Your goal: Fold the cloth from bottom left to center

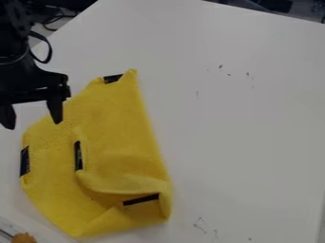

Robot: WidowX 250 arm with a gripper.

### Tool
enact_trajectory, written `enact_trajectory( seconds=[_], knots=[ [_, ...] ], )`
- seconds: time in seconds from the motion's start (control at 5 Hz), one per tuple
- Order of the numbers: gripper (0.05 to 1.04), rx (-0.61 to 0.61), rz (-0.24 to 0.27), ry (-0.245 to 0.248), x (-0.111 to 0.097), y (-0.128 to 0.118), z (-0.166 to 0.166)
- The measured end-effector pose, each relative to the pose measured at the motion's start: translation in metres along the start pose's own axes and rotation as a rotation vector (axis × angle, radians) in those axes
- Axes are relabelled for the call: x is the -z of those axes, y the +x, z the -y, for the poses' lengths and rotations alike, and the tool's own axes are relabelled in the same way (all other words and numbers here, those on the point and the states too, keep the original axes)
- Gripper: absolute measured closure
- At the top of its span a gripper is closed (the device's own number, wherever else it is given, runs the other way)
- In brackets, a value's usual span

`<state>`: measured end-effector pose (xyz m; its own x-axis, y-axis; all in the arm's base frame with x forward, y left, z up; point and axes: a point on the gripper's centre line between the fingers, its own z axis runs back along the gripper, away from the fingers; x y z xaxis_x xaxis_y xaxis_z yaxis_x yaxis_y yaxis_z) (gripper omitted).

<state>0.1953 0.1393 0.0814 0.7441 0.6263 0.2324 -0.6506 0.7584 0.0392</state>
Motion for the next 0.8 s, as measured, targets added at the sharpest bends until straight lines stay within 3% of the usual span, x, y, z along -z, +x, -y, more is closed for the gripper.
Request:
enact_trajectory(
  seconds=[0.4, 0.6, 0.8],
  knots=[
    [0.082, -0.104, -0.072, -0.024, 0.044, -0.016, -0.04],
    [0.082, -0.146, -0.079, 0.003, 0.067, -0.028, -0.053],
    [0.082, -0.164, -0.068, 0.002, 0.077, -0.027, -0.057]
  ],
)
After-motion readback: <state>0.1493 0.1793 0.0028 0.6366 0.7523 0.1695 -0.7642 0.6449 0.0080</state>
